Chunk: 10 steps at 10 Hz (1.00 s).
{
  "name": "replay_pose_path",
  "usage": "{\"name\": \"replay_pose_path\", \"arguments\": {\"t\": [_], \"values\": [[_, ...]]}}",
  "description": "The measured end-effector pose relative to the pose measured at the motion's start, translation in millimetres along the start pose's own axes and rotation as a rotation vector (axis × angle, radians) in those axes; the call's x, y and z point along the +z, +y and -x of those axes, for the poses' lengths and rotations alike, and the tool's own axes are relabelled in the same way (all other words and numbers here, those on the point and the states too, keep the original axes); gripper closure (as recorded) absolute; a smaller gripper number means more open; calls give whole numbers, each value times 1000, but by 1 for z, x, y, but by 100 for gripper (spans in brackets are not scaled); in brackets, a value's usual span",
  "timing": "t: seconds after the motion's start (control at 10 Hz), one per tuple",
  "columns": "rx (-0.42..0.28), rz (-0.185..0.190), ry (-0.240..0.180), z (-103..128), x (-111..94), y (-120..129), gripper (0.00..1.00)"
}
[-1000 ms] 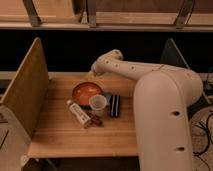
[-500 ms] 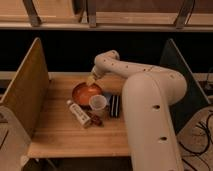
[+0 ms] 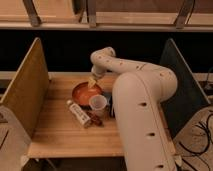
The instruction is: Drag the ceramic bowl in a circle
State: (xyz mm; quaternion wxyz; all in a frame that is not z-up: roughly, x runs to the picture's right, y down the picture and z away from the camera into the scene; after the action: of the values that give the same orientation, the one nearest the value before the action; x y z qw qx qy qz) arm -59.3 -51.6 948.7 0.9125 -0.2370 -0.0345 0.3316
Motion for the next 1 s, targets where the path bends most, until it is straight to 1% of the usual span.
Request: {"name": "replay_pose_path", "arguments": {"t": [0.1, 0.2, 0.3, 0.4, 0.5, 0.7, 0.8, 0.9, 1.0], "values": [[2, 5, -5, 1, 1, 0, 26], [8, 20, -3, -1, 8, 2, 26], [23, 36, 16, -9, 19, 2, 26], [43, 60, 55, -21, 36, 4, 26], [50, 69, 75, -25, 45, 5, 26], [57, 88, 100, -26, 57, 7, 27], [57, 101, 111, -26, 63, 8, 32], [52, 110, 118, -26, 67, 10, 39], [42, 128, 122, -25, 73, 14, 51]]}}
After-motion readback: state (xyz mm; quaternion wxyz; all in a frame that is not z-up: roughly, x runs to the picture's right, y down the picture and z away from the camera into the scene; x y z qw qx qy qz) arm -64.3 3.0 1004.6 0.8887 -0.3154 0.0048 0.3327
